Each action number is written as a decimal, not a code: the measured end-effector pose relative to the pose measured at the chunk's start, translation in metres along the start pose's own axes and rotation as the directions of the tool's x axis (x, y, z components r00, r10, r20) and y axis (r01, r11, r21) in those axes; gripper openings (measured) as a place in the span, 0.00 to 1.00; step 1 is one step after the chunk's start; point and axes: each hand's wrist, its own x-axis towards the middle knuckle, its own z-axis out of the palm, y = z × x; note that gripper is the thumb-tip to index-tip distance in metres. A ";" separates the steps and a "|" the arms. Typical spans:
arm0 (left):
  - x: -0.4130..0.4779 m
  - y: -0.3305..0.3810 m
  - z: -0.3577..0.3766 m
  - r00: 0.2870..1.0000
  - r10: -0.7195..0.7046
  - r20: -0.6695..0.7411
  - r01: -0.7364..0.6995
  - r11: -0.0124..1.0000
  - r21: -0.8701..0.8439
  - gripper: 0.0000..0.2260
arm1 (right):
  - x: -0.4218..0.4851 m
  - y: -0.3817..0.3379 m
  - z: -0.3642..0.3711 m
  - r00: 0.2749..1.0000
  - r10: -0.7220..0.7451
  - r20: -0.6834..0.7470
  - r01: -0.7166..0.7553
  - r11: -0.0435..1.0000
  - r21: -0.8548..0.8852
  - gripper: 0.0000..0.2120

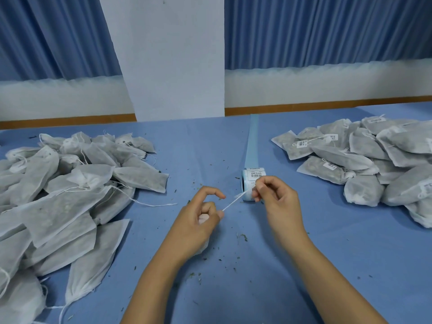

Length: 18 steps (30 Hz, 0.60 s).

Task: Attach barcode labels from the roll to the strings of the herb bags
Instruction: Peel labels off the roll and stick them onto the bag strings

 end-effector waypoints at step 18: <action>0.020 -0.001 -0.006 0.876 -0.470 -0.106 0.203 0.561 -0.803 0.17 | -0.031 0.010 0.032 0.762 -0.318 0.564 0.560 0.760 -0.329 0.04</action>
